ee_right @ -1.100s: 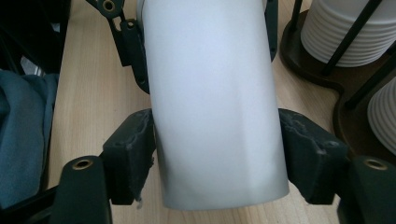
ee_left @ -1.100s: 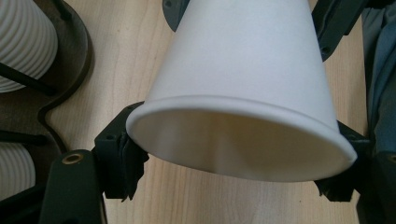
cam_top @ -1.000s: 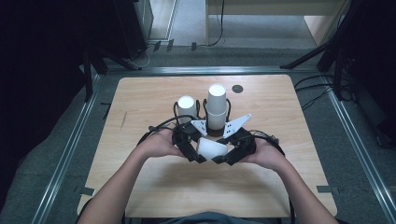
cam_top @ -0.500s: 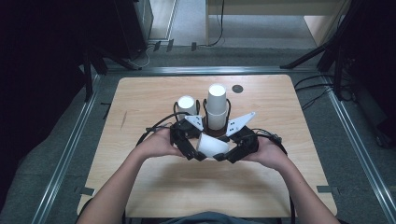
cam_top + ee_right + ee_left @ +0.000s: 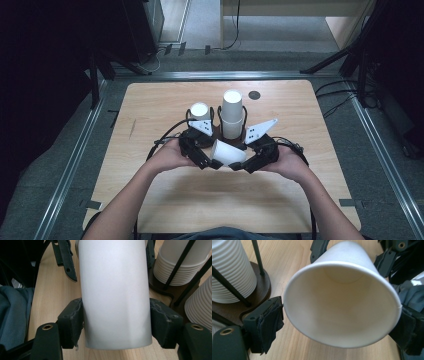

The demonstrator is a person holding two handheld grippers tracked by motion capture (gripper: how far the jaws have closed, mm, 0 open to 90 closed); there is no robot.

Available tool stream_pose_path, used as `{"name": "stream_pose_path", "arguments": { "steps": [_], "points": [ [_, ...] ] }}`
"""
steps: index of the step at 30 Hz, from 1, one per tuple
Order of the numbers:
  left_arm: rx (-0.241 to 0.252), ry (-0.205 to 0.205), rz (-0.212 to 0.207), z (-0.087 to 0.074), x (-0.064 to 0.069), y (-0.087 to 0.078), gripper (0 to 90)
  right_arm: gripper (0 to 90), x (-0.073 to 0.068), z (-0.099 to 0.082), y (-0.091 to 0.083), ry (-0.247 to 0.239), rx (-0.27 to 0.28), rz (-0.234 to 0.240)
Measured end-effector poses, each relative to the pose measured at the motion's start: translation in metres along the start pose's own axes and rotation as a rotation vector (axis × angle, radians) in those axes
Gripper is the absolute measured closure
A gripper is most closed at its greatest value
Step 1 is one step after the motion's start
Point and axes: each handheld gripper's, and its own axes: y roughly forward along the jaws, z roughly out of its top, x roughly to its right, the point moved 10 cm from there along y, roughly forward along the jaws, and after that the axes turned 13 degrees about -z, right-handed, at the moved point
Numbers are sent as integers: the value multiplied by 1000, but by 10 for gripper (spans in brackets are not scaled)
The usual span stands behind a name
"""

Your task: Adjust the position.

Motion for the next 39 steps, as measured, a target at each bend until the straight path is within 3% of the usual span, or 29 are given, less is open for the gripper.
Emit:
{"name": "stream_pose_path", "arguments": {
  "steps": [6,10,19,28,30,35,39],
  "points": [
    [59,-10,-27,4,2,-2,91,331,-1,3,-1,4,20,11],
    [88,-19,-50,6,3,-1,145,331,-2,4,-1,12,29,22],
    [93,25,-63,6,8,-4,248,340,-5,3,-1,8,32,43],
    [71,33,-64,5,9,-8,288,319,-5,3,0,19,17,41],
    [67,32,-54,5,8,-11,284,289,-4,2,0,32,8,34],
    [37,49,-7,10,8,-25,280,273,0,-4,2,10,-12,8],
    [-25,59,30,8,6,-27,279,262,4,-5,6,23,-20,-16]
  ]
}}
